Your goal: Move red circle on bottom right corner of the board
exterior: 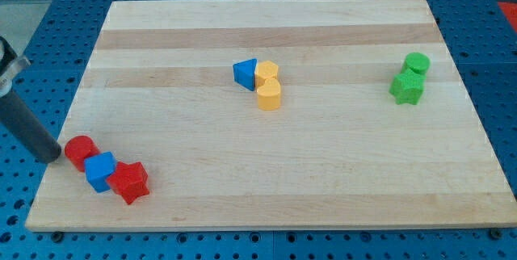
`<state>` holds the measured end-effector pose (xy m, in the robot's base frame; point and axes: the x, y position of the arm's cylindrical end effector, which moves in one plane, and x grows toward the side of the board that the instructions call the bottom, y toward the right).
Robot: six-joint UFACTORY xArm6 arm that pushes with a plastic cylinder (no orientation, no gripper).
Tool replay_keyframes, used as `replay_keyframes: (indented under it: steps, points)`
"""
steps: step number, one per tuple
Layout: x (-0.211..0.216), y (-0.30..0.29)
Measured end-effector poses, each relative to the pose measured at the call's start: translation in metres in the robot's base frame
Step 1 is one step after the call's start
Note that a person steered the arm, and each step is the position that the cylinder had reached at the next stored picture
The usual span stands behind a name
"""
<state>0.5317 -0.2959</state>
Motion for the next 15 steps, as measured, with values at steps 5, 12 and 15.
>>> replay_keyframes:
  steps: [5, 12, 15]
  points:
    - [-0.020, 0.095]
    - [-0.013, 0.318]
    - [-0.009, 0.338]
